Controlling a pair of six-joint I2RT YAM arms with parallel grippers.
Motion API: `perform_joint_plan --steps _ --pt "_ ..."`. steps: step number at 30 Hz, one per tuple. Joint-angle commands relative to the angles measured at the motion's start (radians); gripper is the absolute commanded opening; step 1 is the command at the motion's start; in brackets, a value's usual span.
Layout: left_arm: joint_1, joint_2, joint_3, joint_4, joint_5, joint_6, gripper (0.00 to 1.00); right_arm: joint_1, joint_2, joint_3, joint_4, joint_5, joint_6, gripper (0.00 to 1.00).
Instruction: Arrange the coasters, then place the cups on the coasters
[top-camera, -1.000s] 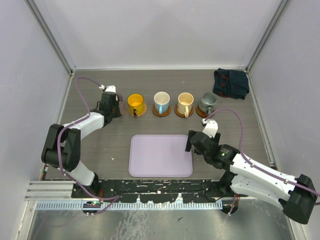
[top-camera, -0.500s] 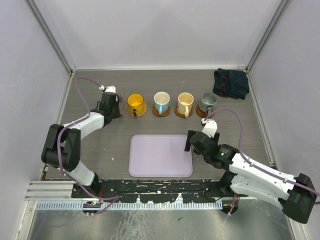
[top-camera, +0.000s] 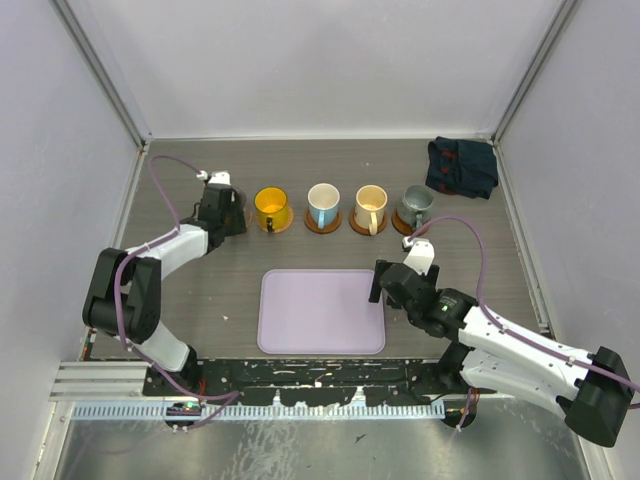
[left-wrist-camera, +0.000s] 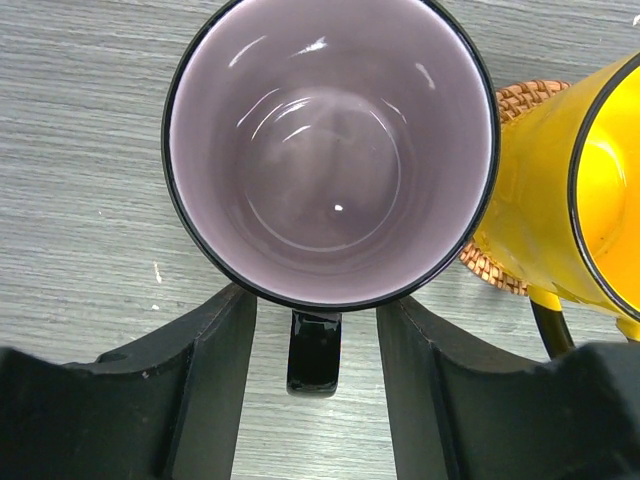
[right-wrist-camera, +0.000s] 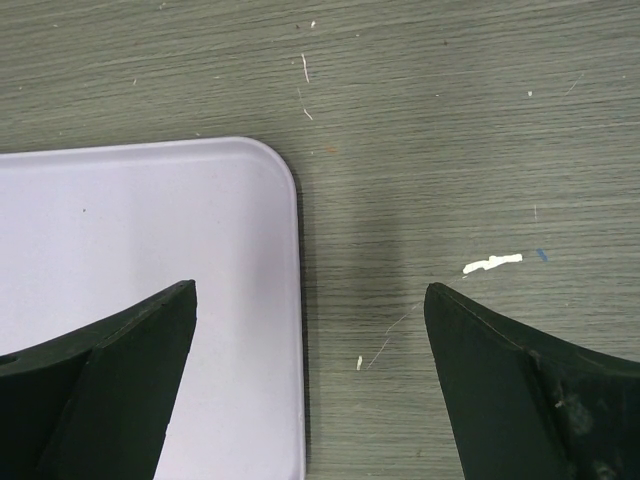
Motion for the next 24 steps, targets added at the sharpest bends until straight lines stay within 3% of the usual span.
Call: perform_joint_plan --steps 1,12,24 --pt "0.004 -0.059 0.012 0.047 -0.015 -0.012 0.53 0.003 -0.004 0.001 0.033 0.015 0.003 1.00" --pt "0.003 -0.218 -0.006 -0.027 -0.021 -0.003 0.65 0.004 0.011 0.038 0.037 0.053 -0.013 1.00" --pt "0.005 -0.556 -0.055 -0.194 -0.105 0.032 0.83 -0.043 0.108 0.238 0.034 0.339 -0.138 1.00"
